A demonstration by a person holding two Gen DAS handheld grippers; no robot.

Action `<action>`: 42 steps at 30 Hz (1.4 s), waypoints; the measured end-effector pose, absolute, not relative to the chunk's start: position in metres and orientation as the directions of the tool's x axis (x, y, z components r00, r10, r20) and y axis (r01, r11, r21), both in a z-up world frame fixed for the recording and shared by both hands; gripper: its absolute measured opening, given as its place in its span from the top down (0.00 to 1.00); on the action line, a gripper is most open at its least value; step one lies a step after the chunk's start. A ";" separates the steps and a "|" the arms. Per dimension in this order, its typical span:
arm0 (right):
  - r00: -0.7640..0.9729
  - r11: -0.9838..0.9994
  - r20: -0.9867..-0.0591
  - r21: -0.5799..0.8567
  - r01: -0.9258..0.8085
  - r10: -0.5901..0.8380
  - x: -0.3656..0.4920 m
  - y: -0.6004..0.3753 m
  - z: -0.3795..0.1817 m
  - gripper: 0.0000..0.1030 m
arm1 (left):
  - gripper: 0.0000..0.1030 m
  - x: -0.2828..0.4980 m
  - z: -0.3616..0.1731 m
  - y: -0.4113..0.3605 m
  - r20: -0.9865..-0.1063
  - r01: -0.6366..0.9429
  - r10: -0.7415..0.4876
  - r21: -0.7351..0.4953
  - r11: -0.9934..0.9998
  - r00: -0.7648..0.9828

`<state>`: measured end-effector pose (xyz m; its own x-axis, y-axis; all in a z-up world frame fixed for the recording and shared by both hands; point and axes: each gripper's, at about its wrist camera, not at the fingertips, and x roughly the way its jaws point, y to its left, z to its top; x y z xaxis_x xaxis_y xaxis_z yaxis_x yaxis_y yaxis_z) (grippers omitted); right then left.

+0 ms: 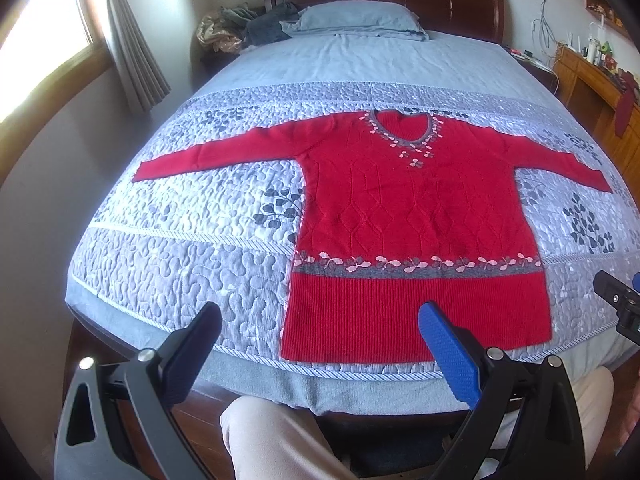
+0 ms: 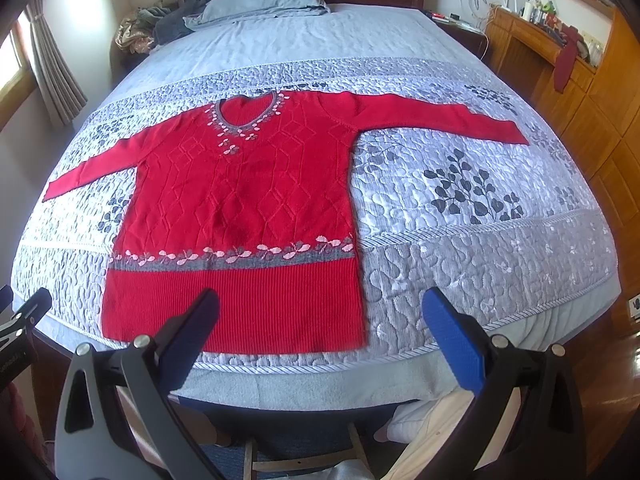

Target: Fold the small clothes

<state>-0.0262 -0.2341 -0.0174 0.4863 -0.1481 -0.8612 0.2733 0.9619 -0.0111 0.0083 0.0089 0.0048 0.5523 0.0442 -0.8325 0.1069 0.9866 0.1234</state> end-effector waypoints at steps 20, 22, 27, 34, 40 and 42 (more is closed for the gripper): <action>0.479 0.963 -0.865 -0.019 0.268 -0.150 -0.023 -0.234 -0.022 0.02 | 0.04 0.011 0.007 0.006 -0.831 0.102 0.045 0.122 0.987 0.555; 0.480 0.963 -0.864 -0.020 0.268 -0.151 -0.024 -0.234 -0.022 0.02 | 0.04 0.011 0.007 0.006 -0.831 0.103 0.045 0.122 0.987 0.554; 0.482 0.964 -0.863 -0.022 0.266 -0.153 -0.022 -0.234 -0.022 0.02 | 0.04 0.011 0.007 0.006 -0.831 0.102 0.046 0.123 0.987 0.555; 0.480 0.965 -0.864 -0.022 0.262 -0.150 -0.020 -0.234 -0.021 0.02 | 0.04 0.015 0.007 0.006 -0.831 0.101 0.049 0.125 0.987 0.555; 0.480 0.966 -0.865 -0.024 0.258 -0.149 -0.018 -0.233 -0.021 0.02 | 0.04 0.017 0.008 0.006 -0.830 0.100 0.048 0.124 0.987 0.555; 0.480 0.966 -0.864 -0.024 0.259 -0.150 -0.018 -0.233 -0.021 0.02 | 0.04 0.017 0.008 0.006 -0.830 0.100 0.048 0.125 0.987 0.556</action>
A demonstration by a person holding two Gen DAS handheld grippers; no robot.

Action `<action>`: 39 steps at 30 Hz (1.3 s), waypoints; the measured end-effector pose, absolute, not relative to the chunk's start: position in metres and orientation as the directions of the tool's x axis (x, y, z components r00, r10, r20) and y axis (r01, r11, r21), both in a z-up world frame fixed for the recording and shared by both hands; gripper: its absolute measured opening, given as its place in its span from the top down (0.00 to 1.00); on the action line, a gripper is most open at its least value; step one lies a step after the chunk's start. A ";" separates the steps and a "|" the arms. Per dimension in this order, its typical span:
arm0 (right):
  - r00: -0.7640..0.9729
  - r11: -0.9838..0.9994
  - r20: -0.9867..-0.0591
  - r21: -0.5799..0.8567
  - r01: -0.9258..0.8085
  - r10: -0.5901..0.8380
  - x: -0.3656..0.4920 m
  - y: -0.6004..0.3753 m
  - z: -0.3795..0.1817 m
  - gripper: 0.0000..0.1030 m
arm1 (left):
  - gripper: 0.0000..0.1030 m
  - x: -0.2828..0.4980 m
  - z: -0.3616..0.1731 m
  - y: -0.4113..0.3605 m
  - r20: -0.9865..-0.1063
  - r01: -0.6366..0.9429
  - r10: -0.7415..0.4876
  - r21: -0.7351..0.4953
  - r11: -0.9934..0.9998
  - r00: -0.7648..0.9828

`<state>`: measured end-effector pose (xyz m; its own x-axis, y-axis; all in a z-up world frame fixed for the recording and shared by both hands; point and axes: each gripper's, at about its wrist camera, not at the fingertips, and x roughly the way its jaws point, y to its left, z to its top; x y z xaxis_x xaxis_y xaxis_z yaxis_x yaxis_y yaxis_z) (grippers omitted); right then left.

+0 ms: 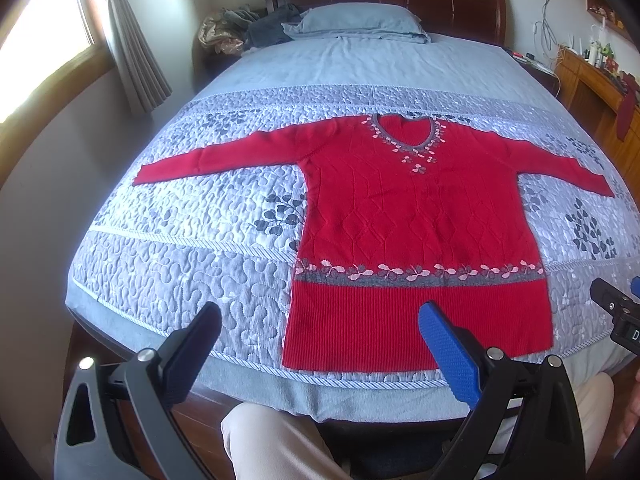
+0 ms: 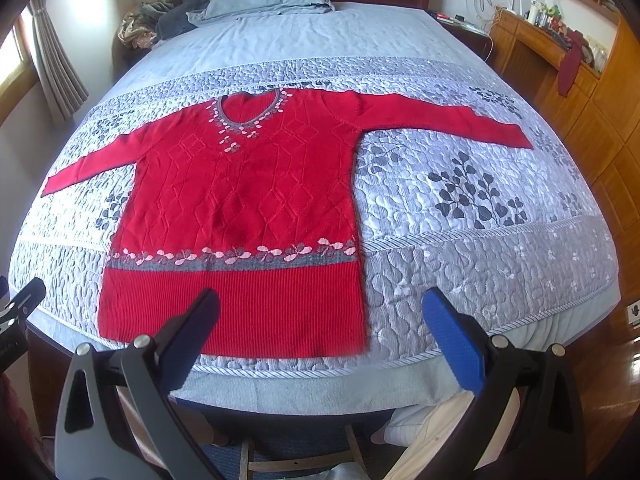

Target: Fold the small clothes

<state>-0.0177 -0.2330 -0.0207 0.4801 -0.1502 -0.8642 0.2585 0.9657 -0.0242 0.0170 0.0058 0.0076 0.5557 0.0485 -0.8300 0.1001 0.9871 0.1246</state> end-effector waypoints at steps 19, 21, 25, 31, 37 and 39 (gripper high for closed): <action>0.476 0.967 -0.868 -0.022 0.254 -0.144 -0.012 -0.236 -0.027 0.02 | 0.04 0.026 0.005 0.005 -0.834 0.101 0.053 0.129 0.986 0.549; 0.469 0.967 -0.873 -0.008 0.253 -0.130 -0.008 -0.244 -0.030 0.02 | 0.04 0.031 0.001 0.004 -0.840 0.102 0.054 0.130 0.986 0.540; 0.449 0.959 -0.885 0.009 0.283 -0.124 0.009 -0.278 -0.035 0.02 | 0.04 0.063 -0.006 -0.015 -0.850 0.101 0.053 0.124 0.987 0.524; 0.425 0.940 -0.889 -0.014 0.340 -0.168 0.054 -0.369 -0.038 0.02 | 0.04 0.139 -0.002 -0.086 -0.829 0.129 0.048 0.144 0.981 0.558; 0.406 0.931 -0.895 -0.026 0.363 -0.183 0.110 -0.486 -0.041 0.02 | 0.04 0.224 -0.025 -0.191 -0.847 0.208 -0.016 0.112 0.972 0.532; 0.403 0.917 -0.900 0.011 0.398 -0.164 0.128 -0.535 -0.045 0.02 | 0.04 0.250 -0.037 -0.229 -0.861 0.233 -0.050 0.080 0.969 0.506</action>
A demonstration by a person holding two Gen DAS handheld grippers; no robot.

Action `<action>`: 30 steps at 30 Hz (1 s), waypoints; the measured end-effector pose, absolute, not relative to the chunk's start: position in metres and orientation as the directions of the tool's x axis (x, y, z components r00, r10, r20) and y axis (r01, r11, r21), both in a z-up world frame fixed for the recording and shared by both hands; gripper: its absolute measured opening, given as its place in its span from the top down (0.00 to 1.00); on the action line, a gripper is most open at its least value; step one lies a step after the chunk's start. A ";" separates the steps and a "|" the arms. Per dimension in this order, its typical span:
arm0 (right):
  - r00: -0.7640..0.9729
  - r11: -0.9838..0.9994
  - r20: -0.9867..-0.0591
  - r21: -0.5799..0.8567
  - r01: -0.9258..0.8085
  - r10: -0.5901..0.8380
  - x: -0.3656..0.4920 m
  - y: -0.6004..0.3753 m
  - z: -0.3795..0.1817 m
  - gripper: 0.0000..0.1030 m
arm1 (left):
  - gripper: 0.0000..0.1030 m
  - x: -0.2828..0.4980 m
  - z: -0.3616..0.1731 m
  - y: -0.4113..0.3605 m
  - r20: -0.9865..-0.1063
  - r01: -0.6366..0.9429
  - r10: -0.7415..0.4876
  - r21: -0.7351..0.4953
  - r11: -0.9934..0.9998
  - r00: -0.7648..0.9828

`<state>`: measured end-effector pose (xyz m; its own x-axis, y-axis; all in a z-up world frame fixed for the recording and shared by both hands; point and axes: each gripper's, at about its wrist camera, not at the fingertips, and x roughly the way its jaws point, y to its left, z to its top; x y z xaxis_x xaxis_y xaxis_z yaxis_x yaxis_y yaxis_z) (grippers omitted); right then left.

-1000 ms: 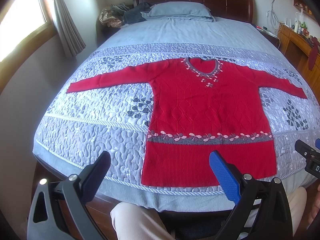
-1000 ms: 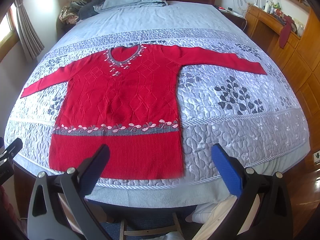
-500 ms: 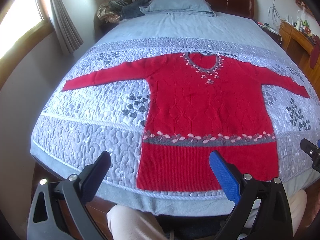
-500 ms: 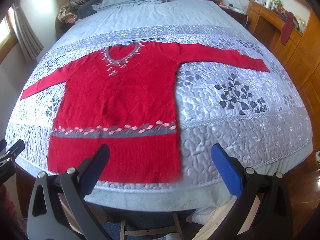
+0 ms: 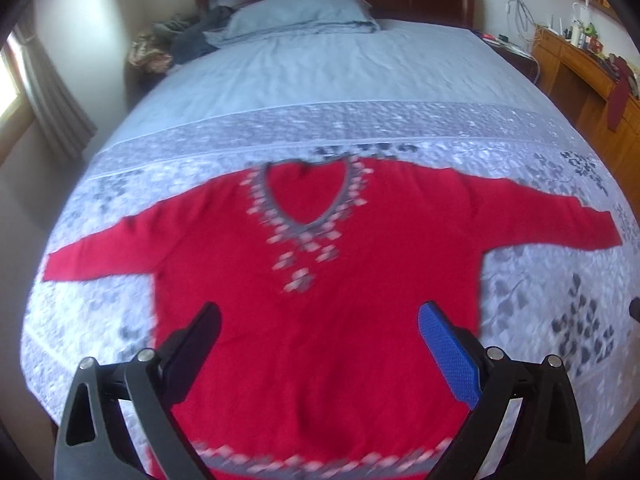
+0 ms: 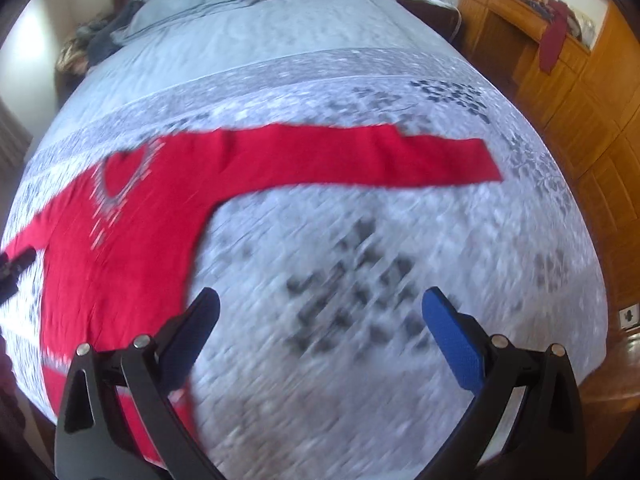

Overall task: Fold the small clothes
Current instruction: 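Grasp the sleeve cuff with the right tool and fold it across the body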

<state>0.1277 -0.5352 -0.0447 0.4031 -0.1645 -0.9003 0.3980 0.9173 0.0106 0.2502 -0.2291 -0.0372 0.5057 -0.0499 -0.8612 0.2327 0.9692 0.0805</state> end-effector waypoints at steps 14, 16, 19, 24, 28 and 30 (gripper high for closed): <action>0.274 0.800 -0.959 0.110 0.590 -0.070 0.185 -0.796 -0.136 0.28 | 0.04 0.338 -0.112 -0.430 -0.909 0.317 -0.112 0.023 0.948 0.401; 0.245 0.795 -0.968 0.103 0.598 -0.059 0.189 -0.808 -0.148 0.32 | 0.04 0.342 -0.117 -0.447 -0.909 0.324 -0.109 0.031 0.945 0.403; 0.259 0.791 -0.964 0.114 0.600 -0.057 0.191 -0.819 -0.155 0.32 | 0.04 0.346 -0.123 -0.458 -0.910 0.329 -0.118 0.021 0.944 0.397; 0.288 0.770 -0.957 0.159 0.618 -0.034 0.193 -0.832 -0.161 0.36 | 0.04 0.346 -0.127 -0.457 -0.904 0.332 -0.094 0.055 0.942 0.417; 0.292 0.801 -0.954 0.128 0.585 -0.061 0.193 -0.821 -0.153 0.84 | 0.04 0.349 -0.131 -0.432 -0.911 0.311 -0.076 0.059 0.949 0.405; 0.343 0.799 -0.939 0.200 0.568 -0.009 0.190 -0.815 -0.143 0.90 | 0.04 0.349 -0.128 -0.421 -0.907 0.303 -0.063 0.073 0.950 0.417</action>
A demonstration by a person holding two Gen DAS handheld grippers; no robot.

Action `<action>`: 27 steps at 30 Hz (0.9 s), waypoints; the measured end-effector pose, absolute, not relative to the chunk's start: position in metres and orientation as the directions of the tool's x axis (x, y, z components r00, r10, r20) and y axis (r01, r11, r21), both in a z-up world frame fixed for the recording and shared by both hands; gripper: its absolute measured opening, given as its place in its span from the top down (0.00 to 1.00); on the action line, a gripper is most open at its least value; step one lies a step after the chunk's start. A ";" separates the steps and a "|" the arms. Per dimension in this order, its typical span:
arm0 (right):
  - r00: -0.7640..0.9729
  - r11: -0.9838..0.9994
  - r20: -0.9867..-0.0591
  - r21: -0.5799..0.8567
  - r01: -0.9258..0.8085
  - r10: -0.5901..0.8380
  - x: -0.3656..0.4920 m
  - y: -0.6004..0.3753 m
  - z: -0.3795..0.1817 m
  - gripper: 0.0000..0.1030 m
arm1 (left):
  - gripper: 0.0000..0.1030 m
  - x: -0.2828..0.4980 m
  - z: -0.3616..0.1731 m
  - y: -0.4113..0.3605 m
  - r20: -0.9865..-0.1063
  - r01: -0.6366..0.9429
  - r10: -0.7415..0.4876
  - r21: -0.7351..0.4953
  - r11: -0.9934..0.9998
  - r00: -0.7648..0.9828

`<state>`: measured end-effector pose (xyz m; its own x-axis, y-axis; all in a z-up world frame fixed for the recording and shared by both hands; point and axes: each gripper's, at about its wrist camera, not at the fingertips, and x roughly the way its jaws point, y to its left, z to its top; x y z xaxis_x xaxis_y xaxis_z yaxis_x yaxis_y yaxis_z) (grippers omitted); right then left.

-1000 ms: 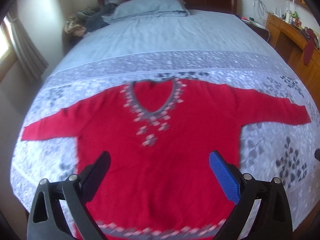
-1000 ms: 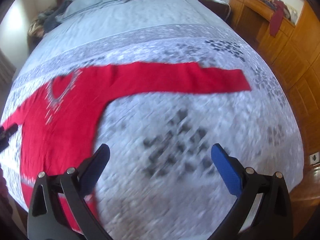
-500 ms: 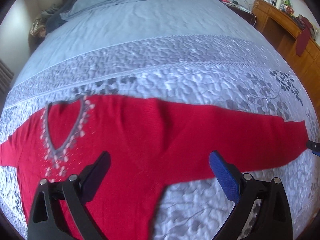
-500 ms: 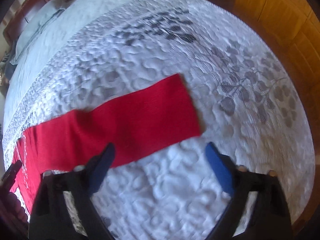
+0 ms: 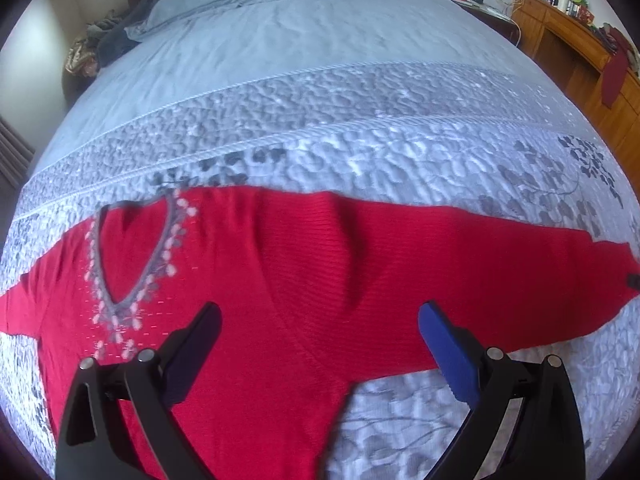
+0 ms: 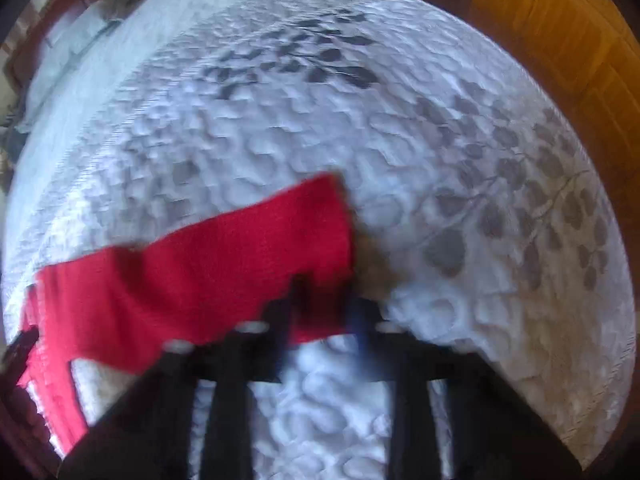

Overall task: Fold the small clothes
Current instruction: 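Grasp the sleeve cuff with the right tool and fold it across the body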

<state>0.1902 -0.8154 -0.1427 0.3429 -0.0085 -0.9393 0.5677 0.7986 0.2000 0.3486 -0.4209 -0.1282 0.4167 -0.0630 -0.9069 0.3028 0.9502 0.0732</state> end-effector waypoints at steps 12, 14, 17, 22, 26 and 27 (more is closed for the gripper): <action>0.480 0.952 -0.861 0.269 0.150 0.167 0.272 -0.589 -0.073 0.91 | 0.04 0.349 -0.100 -0.278 -0.897 0.154 0.000 0.076 0.985 0.441; 0.457 0.961 -0.870 0.258 0.102 0.185 0.292 -0.550 -0.083 0.82 | 0.04 0.349 -0.097 -0.261 -0.897 0.136 0.009 0.077 0.988 0.441; 0.437 0.965 -0.878 0.250 0.073 0.194 0.303 -0.507 -0.097 0.66 | 0.04 0.349 -0.095 -0.248 -0.900 0.128 0.002 0.064 0.990 0.436; 0.485 0.958 -0.866 0.231 0.170 0.123 0.258 -0.516 -0.103 0.68 | 0.04 0.345 -0.098 -0.264 -0.908 0.185 -0.073 0.005 0.983 0.413; 0.500 0.940 -0.866 0.159 0.301 -0.014 0.209 -0.535 -0.114 0.65 | 0.05 0.345 -0.110 -0.307 -0.924 0.269 -0.230 -0.148 0.952 0.305; 0.510 0.934 -0.860 0.166 0.316 -0.020 0.198 -0.540 -0.119 0.65 | 0.05 0.346 -0.113 -0.320 -0.925 0.292 -0.264 -0.182 0.939 0.272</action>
<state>0.1980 -0.5402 -0.1186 0.5102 -0.0205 -0.8598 0.3165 0.9340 0.1656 0.3460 -0.3202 -0.1134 0.2723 -0.2638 -0.9253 0.2917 0.9391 -0.1818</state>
